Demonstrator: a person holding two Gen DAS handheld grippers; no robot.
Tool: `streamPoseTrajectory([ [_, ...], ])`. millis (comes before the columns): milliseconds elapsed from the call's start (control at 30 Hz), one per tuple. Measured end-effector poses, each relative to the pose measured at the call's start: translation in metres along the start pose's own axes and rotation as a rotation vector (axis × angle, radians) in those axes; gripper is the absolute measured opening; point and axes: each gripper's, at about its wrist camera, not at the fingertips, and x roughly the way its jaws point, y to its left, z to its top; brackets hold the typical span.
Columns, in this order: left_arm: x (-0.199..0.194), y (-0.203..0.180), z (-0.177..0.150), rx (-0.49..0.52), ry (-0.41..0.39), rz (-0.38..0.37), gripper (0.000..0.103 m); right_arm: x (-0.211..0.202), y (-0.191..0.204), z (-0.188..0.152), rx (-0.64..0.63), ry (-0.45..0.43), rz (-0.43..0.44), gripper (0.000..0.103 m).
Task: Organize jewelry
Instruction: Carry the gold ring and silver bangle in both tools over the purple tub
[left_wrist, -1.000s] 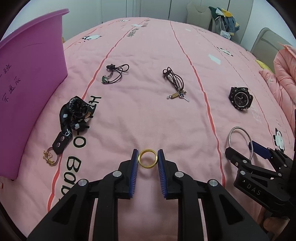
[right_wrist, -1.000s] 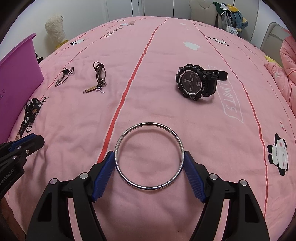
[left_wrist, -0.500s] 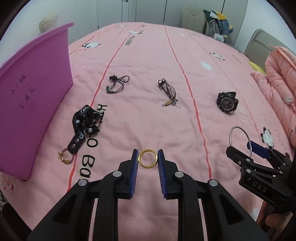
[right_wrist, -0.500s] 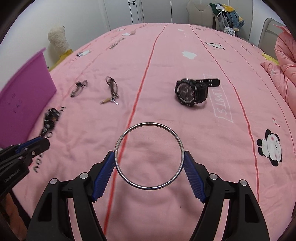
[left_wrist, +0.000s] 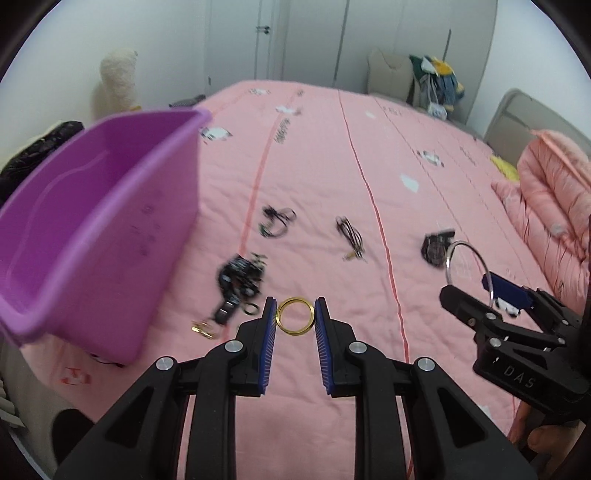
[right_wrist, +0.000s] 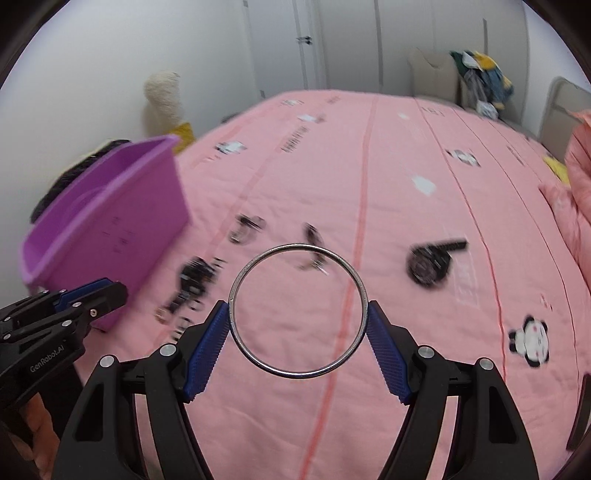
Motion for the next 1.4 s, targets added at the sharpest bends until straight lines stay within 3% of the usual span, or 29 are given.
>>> streamPoseTrajectory([
  [300,-0.054,0.075,0.045,-0.078,-0.103,0.033,0.021,-0.009,0.090,0.068,-0.103,-0.063,0.145,0.071],
  [567,-0.060,0.163,0.071,-0.175,-0.124,0.165,0.021,0.023,0.175,0.125,-0.199,-0.056,0.259,0.071],
  [900,-0.025,0.248,0.074,-0.333,-0.022,0.253,0.021,0.101,0.261,0.160,-0.344,0.065,0.298,0.071],
  [1100,-0.003,0.266,0.069,-0.383,0.051,0.249,0.021,0.153,0.288,0.162,-0.400,0.192,0.257,0.072],
  [1400,0.019,0.276,0.066,-0.401,0.127,0.283,0.021,0.188,0.299,0.158,-0.437,0.270,0.199,0.072],
])
